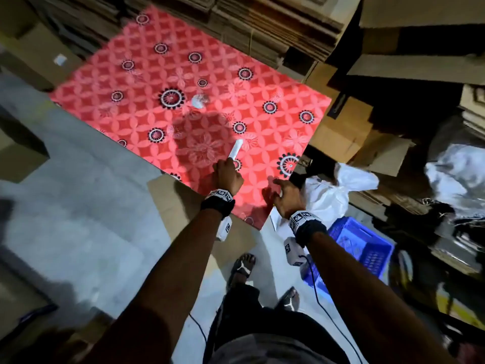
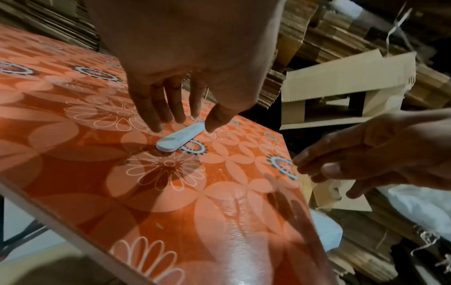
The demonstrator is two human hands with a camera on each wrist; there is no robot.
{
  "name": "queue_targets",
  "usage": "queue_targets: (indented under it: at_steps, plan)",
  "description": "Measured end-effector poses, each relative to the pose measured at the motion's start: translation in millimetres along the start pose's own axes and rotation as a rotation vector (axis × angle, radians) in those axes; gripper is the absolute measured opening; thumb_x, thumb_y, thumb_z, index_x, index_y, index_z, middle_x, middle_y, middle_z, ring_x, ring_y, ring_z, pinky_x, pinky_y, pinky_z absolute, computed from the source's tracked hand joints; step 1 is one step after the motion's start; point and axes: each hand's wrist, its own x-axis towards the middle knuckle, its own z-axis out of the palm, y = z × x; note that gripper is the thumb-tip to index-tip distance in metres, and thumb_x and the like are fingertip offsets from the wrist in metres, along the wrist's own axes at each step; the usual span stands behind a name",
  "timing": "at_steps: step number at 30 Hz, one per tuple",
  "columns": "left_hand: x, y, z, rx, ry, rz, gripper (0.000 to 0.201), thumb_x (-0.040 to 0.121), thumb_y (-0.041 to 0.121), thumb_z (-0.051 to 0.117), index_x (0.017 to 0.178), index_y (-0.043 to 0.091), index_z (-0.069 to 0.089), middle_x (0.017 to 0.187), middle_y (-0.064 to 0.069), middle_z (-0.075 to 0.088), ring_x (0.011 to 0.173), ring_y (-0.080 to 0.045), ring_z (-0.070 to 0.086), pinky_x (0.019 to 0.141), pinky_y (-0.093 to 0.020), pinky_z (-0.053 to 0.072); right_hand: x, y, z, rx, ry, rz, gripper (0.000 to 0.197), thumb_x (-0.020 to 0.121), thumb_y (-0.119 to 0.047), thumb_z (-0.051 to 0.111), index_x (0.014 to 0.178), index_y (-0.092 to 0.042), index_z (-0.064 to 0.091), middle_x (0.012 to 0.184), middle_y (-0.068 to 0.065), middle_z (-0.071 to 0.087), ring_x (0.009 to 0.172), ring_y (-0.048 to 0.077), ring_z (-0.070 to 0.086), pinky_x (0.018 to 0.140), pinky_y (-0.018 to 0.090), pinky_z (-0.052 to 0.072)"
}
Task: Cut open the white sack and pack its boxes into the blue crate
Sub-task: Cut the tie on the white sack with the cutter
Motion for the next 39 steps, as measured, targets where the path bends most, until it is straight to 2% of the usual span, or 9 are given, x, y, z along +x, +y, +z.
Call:
queue_targets:
  at_steps: [4, 9, 16, 20, 23, 28, 31, 33, 39]
  plan:
    - [16, 0, -2, 0.071, -0.052, -0.022, 0.04, 0.09, 0.019, 0.059, 0.128, 0.007, 0.052, 0.122, -0.019, 0.056, 0.115, -0.041, 0.056, 0.084, -0.045, 0.047, 10, -12, 1, -0.066, -0.052, 0.062, 0.045, 0.086, -0.024, 0.056, 0.13, -0.019, 0.061, 0.129, 0.015, 0.064, 0.114, 0.035, 0.063, 0.094, 0.04, 0.052]
    - [30, -5, 12, 0.09, -0.069, -0.028, 0.04, 0.093, 0.021, 0.064, 0.127, 0.005, 0.049, 0.121, -0.02, 0.058, 0.11, -0.041, 0.061, 0.086, -0.046, 0.048, 21, 8, 22, -0.076, -0.138, 0.07, 0.019, 0.08, -0.03, 0.063, 0.098, -0.032, 0.062, 0.104, 0.001, 0.071, 0.091, 0.029, 0.069, 0.078, 0.036, 0.058]
    - [13, -6, 32, 0.076, -0.164, -0.107, 0.051, 0.087, 0.017, 0.067, 0.131, -0.002, 0.048, 0.124, -0.027, 0.056, 0.115, -0.045, 0.059, 0.098, -0.045, 0.047, 12, 26, 20, 0.006, -0.114, 0.042, 0.036, 0.084, -0.026, 0.064, 0.119, -0.022, 0.068, 0.124, 0.007, 0.068, 0.11, 0.03, 0.065, 0.096, 0.038, 0.053]
    - [-18, 15, 46, -0.137, -0.254, -0.06, 0.054, 0.085, 0.008, 0.065, 0.134, -0.008, 0.048, 0.116, -0.027, 0.069, 0.109, -0.044, 0.065, 0.088, -0.044, 0.055, -7, 37, 5, 0.107, -0.033, 0.011, 0.025, 0.088, -0.014, 0.064, 0.112, -0.01, 0.069, 0.115, 0.016, 0.07, 0.103, 0.035, 0.067, 0.093, 0.044, 0.053]
    - [-52, 43, 62, -0.3, -0.286, -0.016, 0.032, 0.084, 0.008, 0.068, 0.114, -0.001, 0.061, 0.106, -0.019, 0.072, 0.097, -0.032, 0.069, 0.08, -0.038, 0.055, -25, 52, -13, 0.24, 0.043, 0.046, 0.025, 0.09, -0.016, 0.064, 0.111, -0.004, 0.069, 0.106, 0.019, 0.072, 0.093, 0.034, 0.07, 0.089, 0.043, 0.054]
    - [-120, 118, 64, -0.868, -0.46, -0.062, 0.014, 0.099, -0.008, 0.048, 0.11, -0.004, 0.054, 0.068, -0.011, 0.055, 0.041, -0.009, 0.056, 0.045, -0.02, 0.045, -74, 94, -61, 0.403, 0.086, 0.002, 0.025, 0.097, -0.022, 0.056, 0.112, -0.006, 0.067, 0.102, 0.014, 0.072, 0.093, 0.028, 0.066, 0.079, 0.027, 0.047]
    - [-159, 163, 54, -1.049, -0.577, -0.07, 0.023, 0.101, -0.009, 0.044, 0.091, 0.005, 0.058, 0.054, -0.001, 0.061, 0.042, -0.009, 0.049, 0.044, -0.02, 0.041, -111, 117, -100, 0.694, 0.2, -0.005, 0.018, 0.101, -0.018, 0.054, 0.11, -0.007, 0.064, 0.093, 0.014, 0.07, 0.084, 0.025, 0.067, 0.061, 0.016, 0.047]
    - [-184, 190, 53, -1.134, -0.666, -0.047, 0.025, 0.1, -0.007, 0.042, 0.087, 0.007, 0.059, 0.06, -0.003, 0.06, 0.048, -0.014, 0.046, 0.046, -0.02, 0.037, -134, 131, -129, 0.887, 0.312, 0.021, 0.012, 0.101, -0.012, 0.056, 0.105, -0.013, 0.067, 0.092, 0.008, 0.07, 0.083, 0.021, 0.066, 0.059, 0.021, 0.049]
    - [-240, 257, 53, -1.157, -0.846, 0.079, 0.03, 0.109, 0.021, 0.038, 0.105, 0.004, 0.063, 0.07, -0.007, 0.063, 0.052, -0.012, 0.048, 0.05, -0.021, 0.039, -194, 159, -197, 1.101, 0.466, 0.002, 0.005, 0.096, -0.008, 0.061, 0.093, -0.01, 0.064, 0.078, 0.001, 0.068, 0.067, 0.011, 0.065, 0.055, 0.023, 0.044]
